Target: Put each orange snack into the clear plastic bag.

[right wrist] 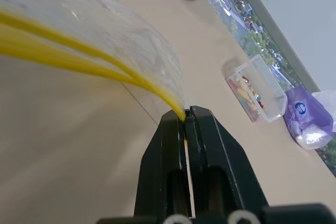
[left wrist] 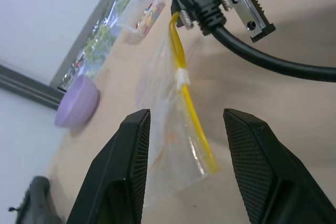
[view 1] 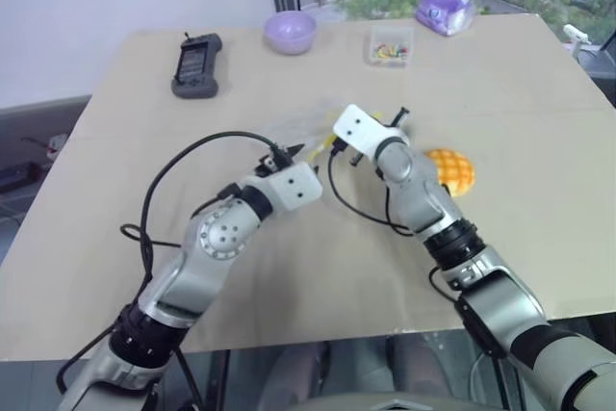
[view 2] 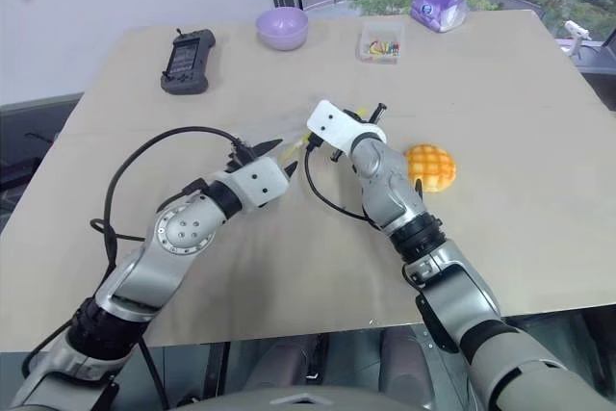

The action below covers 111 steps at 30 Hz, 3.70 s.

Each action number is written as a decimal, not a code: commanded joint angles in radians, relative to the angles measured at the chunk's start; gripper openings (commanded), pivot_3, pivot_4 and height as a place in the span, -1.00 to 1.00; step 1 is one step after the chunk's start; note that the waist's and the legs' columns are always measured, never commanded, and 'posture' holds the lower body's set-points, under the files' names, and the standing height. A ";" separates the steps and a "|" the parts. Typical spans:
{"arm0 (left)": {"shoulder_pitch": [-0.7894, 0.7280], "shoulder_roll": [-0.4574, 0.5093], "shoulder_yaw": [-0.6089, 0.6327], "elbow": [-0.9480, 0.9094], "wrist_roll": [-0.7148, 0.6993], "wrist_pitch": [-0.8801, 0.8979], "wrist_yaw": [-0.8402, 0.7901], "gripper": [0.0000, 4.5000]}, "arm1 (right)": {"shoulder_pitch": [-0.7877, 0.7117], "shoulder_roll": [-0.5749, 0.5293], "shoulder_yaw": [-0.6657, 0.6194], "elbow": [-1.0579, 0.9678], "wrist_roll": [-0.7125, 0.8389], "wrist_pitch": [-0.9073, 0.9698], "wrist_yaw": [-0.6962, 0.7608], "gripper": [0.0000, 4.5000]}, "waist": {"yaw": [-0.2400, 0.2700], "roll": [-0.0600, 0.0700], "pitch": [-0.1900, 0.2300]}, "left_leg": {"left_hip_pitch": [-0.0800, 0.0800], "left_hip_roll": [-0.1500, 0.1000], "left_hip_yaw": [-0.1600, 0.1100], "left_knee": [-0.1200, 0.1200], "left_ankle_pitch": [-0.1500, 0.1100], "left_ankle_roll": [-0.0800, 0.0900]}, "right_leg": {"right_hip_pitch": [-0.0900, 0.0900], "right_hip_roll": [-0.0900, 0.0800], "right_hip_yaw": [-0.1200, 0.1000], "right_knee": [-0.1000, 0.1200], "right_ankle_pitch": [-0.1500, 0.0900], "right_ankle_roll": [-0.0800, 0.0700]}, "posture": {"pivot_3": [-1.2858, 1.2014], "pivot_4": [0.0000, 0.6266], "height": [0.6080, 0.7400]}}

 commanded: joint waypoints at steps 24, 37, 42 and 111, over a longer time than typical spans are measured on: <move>-0.002 -0.102 0.080 0.027 0.070 -0.056 -0.019 -0.97 | -0.003 0.008 0.017 -0.063 0.010 -0.006 0.013 -1.00 | -0.001 0.000 0.000 | 0.000 0.001 0.000 0.001 0.000 0.000 | 0.000 0.000 0.000 0.001 0.000 0.000 | 0.03 -0.52 1.00; 0.013 -0.137 0.118 0.079 0.018 -0.078 -0.033 -1.00 | 0.109 -0.120 0.029 -0.291 0.061 -0.004 0.202 0.03 | 0.004 0.000 0.000 | 0.000 0.001 0.000 0.003 0.000 0.000 | 0.000 0.000 -0.001 0.002 0.000 0.000 | 0.03 -0.52 1.00; 0.016 -0.143 0.145 0.137 -0.032 -0.132 -0.057 -1.00 | 0.175 -0.167 -0.060 -0.462 0.175 0.082 0.311 0.03 | 0.002 0.000 -0.001 | 0.000 0.000 -0.001 0.004 0.000 0.000 | 0.001 0.000 -0.002 0.002 0.000 0.000 | 0.03 -0.52 1.00; -0.006 -0.169 0.173 0.207 -0.177 -0.269 -0.210 -1.00 | 0.135 -0.360 0.109 -0.063 0.077 -0.384 0.139 0.54 | 0.007 -0.001 -0.001 | 0.000 0.002 -0.001 0.008 0.000 0.000 | 0.003 0.001 -0.002 0.002 0.001 -0.001 | 0.03 -0.52 1.00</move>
